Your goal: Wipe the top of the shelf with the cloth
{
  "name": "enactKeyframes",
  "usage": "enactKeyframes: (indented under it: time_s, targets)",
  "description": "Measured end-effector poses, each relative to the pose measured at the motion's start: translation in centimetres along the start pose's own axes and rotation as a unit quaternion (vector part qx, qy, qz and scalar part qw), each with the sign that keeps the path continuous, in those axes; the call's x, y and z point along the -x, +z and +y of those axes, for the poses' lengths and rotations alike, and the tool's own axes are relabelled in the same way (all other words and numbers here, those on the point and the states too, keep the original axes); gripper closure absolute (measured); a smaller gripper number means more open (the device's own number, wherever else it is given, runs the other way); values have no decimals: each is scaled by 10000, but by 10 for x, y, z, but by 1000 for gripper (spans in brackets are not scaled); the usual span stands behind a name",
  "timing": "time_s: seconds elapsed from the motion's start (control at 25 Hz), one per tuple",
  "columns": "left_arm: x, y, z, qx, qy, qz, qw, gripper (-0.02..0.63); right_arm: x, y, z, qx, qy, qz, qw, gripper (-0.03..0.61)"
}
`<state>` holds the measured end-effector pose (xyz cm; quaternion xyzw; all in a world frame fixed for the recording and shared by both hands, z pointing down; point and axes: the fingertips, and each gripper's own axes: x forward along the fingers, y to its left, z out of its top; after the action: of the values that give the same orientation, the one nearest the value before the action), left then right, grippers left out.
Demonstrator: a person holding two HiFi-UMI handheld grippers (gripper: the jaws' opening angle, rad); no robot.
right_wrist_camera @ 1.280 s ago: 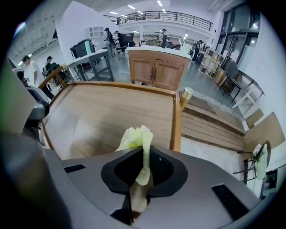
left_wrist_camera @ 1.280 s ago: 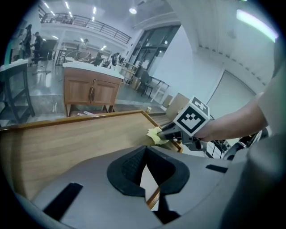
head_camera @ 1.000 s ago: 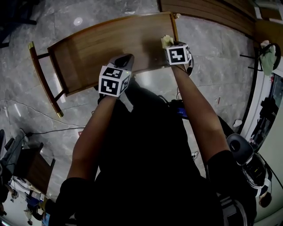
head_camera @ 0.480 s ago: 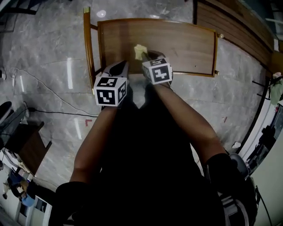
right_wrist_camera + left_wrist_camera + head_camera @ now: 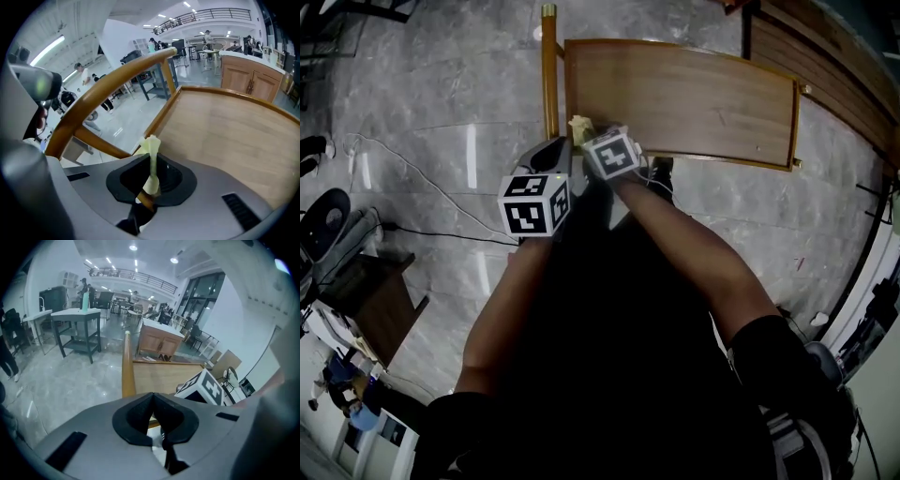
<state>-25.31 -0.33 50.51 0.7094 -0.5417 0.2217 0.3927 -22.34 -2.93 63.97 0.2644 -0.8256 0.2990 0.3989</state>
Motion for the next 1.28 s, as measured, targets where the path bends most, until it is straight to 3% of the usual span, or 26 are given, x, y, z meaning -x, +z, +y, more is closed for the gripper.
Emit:
enactKeyframes:
  time_s: [0.32, 0.6, 0.84, 1.28]
  targets:
    - [-16, -11, -24, -74, -308, 246, 9992, 604, -1, -20, -26, 284, -367, 235, 9986, 537]
    - [-72, -33, -73, -335, -405, 755, 9958, 604, 49, -58, -101, 100, -686, 352, 9970, 537]
    - [-120, -62, -114, -321, -353, 1192, 9917, 604, 96, -90, -166, -179, -965, 343, 9946, 537]
    - [-178, -54, -210, -415, -598, 1118, 9911, 604, 179, -141, -289, -520, -1583, 300, 9856, 537]
